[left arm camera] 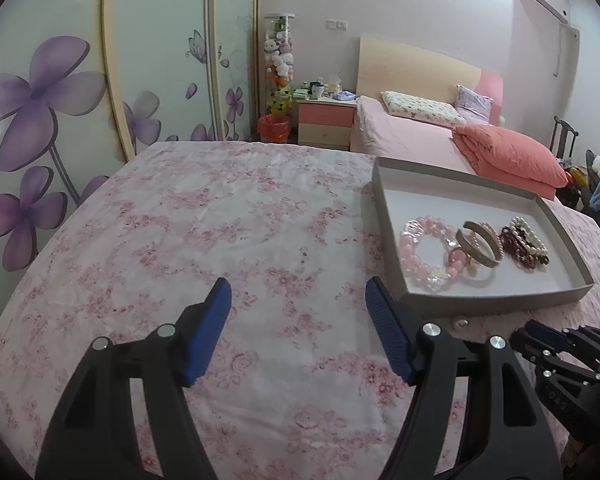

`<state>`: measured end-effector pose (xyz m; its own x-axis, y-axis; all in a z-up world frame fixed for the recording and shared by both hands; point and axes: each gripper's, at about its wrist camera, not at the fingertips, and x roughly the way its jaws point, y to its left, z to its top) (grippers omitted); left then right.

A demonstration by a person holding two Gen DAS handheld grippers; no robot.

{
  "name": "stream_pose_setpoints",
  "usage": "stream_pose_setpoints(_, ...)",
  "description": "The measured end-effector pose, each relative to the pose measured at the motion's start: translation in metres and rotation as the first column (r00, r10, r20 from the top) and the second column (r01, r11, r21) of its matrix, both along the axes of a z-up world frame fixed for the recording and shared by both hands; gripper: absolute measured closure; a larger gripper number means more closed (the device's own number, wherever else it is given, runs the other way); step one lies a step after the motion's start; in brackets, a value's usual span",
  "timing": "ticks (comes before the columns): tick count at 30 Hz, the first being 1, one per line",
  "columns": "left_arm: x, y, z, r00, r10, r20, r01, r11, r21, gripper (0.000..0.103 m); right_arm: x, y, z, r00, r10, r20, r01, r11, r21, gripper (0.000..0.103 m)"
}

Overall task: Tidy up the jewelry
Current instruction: 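Grasp the silver ring with the right gripper while the left grasps a white pearl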

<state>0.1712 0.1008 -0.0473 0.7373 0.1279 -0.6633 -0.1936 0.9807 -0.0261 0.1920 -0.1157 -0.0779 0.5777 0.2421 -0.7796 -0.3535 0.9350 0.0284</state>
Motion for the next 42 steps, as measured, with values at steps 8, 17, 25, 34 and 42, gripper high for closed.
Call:
stream_pose_setpoints(8, 0.003, -0.041, -0.005, 0.994, -0.095, -0.045, 0.095, 0.995, -0.005, 0.035, -0.005, -0.024, -0.001, 0.999, -0.046, 0.008, 0.046, 0.999, -0.009, 0.080)
stream_pose_setpoints(17, 0.003, -0.083, -0.017, 0.974, -0.202, -0.104, 0.201, 0.979, -0.018, 0.035, -0.004, -0.076, -0.002, 0.985, -0.172, 0.030, 0.173, 0.984, -0.051, 0.080)
stream_pose_setpoints(25, 0.010, -0.120, -0.033, 0.954, -0.250, -0.165, 0.253, 0.968, -0.005, 0.040, -0.001, -0.104, -0.003, 0.971, -0.240, 0.016, 0.240, 0.971, -0.020, 0.080)
stream_pose_setpoints(34, 0.040, -0.133, -0.045, 0.965, -0.172, -0.199, 0.171, 0.985, -0.026, 0.061, 0.000, -0.103, -0.004, 0.972, -0.233, 0.011, 0.234, 0.972, -0.008, 0.080)
stream_pose_setpoints(42, 0.047, -0.140, -0.046, 0.972, -0.134, -0.194, 0.133, 0.991, -0.017, 0.082, -0.001, -0.105, -0.004, 0.973, -0.233, 0.008, 0.233, 0.973, -0.001, 0.080)
